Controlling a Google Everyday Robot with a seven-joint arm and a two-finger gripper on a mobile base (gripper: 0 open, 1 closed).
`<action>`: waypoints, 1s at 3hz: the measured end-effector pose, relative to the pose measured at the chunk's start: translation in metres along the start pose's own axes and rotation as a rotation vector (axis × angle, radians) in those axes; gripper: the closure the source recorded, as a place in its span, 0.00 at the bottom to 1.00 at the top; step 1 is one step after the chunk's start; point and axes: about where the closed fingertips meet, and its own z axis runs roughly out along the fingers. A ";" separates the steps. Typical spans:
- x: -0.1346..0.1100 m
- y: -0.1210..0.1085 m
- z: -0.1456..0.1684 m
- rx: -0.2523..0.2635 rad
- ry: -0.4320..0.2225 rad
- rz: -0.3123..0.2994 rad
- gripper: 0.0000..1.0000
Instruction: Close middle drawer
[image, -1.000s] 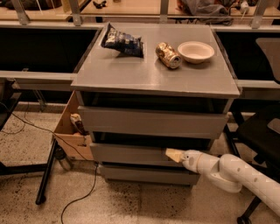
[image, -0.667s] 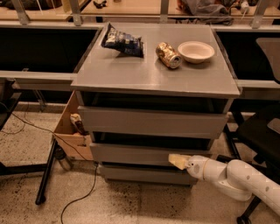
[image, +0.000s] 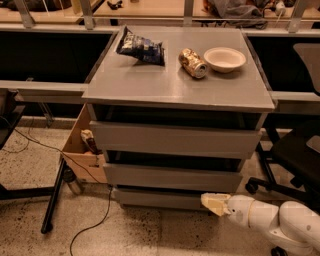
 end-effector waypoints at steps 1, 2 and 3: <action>0.010 0.014 -0.021 -0.004 0.003 -0.048 1.00; 0.016 0.021 -0.037 -0.003 0.000 -0.079 1.00; 0.016 0.021 -0.037 -0.002 0.000 -0.078 0.82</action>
Offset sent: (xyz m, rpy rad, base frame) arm -0.0608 -0.0262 0.0187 -0.0618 -0.0893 0.0365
